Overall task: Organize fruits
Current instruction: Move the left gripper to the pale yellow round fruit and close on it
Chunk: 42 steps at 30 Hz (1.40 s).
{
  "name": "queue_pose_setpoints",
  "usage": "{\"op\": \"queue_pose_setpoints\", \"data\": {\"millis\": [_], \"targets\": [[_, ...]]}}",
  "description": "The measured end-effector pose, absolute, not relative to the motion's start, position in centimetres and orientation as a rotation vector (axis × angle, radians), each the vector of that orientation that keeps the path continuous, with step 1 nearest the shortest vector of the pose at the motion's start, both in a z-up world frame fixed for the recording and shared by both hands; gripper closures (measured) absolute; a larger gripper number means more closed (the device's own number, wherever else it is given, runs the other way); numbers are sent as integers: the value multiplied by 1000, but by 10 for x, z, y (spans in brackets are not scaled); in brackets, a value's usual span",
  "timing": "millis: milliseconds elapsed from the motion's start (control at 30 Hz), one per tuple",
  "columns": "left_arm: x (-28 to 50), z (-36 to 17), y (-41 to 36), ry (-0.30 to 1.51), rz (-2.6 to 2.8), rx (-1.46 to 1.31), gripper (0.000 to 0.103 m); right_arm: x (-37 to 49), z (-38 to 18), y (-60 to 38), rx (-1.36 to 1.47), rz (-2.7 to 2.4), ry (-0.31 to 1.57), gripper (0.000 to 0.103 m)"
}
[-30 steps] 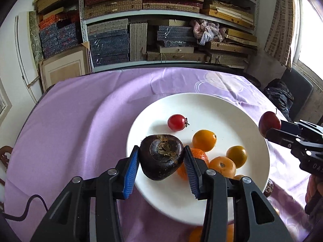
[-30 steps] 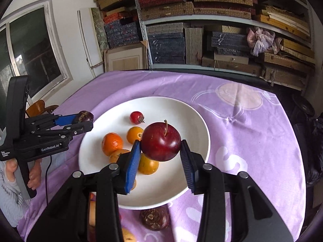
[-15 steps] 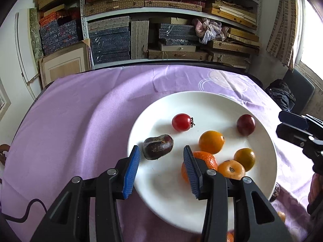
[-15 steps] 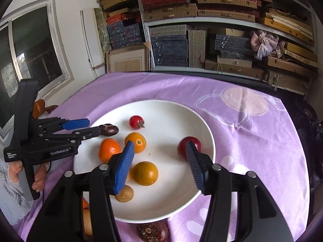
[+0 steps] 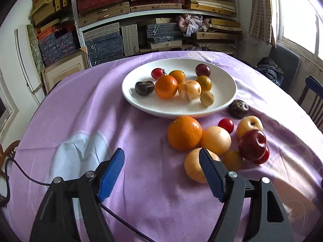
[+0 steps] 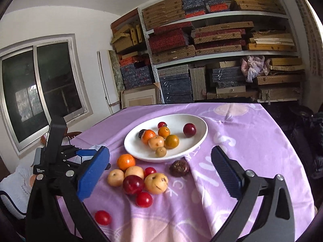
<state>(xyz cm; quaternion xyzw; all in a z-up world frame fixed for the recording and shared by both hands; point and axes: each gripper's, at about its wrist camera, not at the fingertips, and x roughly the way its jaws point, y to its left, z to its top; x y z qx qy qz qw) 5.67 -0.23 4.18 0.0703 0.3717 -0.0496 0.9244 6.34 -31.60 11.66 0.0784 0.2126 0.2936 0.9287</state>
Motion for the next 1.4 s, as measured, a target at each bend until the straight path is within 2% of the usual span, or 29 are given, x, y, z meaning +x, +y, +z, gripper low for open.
{"op": "queue_pose_setpoints", "data": {"millis": [167, 700, 1067, 1400], "targets": [[55, 37, -9, 764, -141, 107, 26, 72, 105, -317, 194, 606, 512, 4], [64, 16, -33, 815, -162, 195, 25, 75, 100, -314, 198, 612, 558, 4], [65, 19, 24, 830, -84, 46, 25, 78, 97, -316, 209, 609, 571, 4], [53, 23, 6, 784, -167, 86, 27, 78, 96, -315, 206, 617, 579, 4]]}}
